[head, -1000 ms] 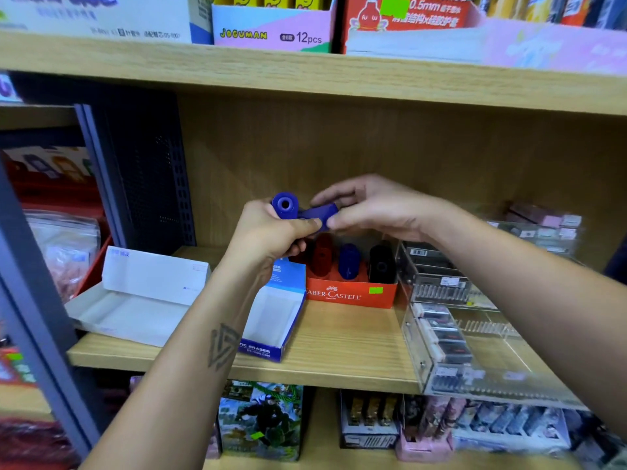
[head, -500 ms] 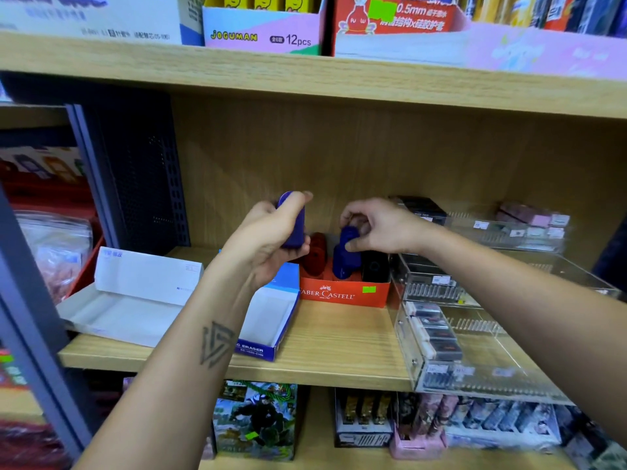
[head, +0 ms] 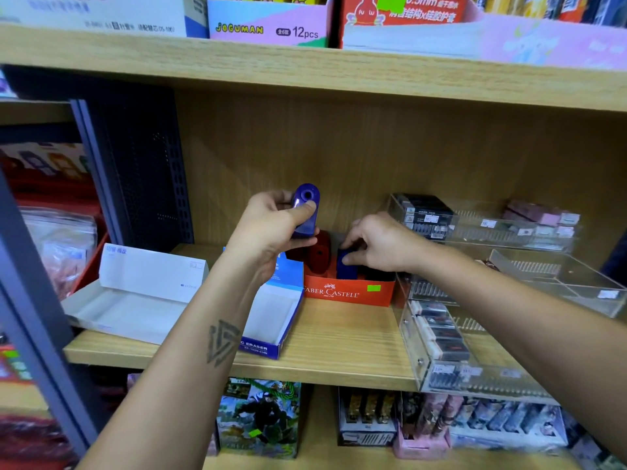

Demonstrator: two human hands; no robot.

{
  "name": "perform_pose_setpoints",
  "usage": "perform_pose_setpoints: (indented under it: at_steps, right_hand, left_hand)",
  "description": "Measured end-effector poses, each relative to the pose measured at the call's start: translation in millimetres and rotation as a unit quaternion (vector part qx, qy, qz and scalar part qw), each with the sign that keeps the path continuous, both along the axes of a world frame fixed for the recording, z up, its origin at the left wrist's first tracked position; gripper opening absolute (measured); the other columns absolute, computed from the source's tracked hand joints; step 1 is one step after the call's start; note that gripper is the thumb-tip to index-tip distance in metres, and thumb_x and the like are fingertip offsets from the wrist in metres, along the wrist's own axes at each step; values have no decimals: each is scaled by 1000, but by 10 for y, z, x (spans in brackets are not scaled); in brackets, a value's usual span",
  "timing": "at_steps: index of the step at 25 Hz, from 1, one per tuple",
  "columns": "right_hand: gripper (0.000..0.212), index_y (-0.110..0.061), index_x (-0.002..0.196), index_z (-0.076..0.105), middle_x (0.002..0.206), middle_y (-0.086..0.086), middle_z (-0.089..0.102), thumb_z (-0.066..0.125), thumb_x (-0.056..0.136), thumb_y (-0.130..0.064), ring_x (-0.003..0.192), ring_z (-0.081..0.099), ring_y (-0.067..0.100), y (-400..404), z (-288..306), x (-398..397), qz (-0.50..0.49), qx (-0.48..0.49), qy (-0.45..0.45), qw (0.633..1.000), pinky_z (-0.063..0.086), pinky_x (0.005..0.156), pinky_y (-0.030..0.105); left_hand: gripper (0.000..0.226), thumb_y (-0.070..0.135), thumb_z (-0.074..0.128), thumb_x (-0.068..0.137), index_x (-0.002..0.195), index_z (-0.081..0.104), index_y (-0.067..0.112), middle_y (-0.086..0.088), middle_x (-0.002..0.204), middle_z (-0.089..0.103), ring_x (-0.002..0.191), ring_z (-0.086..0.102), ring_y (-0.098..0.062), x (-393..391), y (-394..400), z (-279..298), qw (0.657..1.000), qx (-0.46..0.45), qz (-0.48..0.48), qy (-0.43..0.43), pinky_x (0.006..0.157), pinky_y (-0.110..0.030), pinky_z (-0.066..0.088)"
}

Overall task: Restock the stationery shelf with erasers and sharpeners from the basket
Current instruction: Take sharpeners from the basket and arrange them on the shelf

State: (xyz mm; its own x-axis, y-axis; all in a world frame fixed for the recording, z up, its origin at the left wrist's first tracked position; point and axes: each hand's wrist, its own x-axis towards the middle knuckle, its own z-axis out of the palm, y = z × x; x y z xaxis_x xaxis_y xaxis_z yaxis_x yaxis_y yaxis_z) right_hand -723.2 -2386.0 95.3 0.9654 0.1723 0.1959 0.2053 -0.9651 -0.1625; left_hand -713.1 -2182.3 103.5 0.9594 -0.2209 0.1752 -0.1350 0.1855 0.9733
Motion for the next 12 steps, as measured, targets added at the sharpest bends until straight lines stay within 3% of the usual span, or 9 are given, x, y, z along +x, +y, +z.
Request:
perform_pose_setpoints:
  at_steps: [3,6,8,10,12]
  right_hand:
    - [21,-23,108,76,125,4,63,73,89,-30,115,59,23,-10,76,22,3,-29,16,999,47,98,32]
    - [26,-20,120,72,125,-2,68,66,94,-22,116,61,18,37,152,-20,-5,-56,71,996,48,101,31]
    - [29,-23,124,68,117,-4,68,60,96,-19,108,63,18,45,250,-58,-12,-61,68,996,50,93,30]
    - [35,-27,127,62,106,-6,68,58,96,-13,95,66,17,31,417,-116,-16,109,37,993,53,84,31]
    - [39,-25,127,59,107,2,73,64,93,-8,97,70,21,67,558,-198,35,352,71,933,54,90,36]
  left_hand:
    - [35,10,74,88,120,63,5,-11,99,70,86,72,-22,7,18,-16,999,28,7,-32,74,-36,62]
    - [31,4,74,86,115,65,6,-5,90,71,81,72,-17,-32,8,-29,997,49,-4,-52,73,-35,63]
    - [32,0,76,83,111,63,9,-4,88,71,78,72,-17,-50,6,-31,996,71,5,-59,71,-34,63]
    - [35,-3,79,80,107,61,11,-8,89,73,80,73,-22,-15,-7,-48,992,99,22,-68,76,-40,62]
    - [36,-4,80,78,104,61,13,-11,92,73,83,73,-28,-3,-33,-53,990,116,30,-79,80,-49,61]
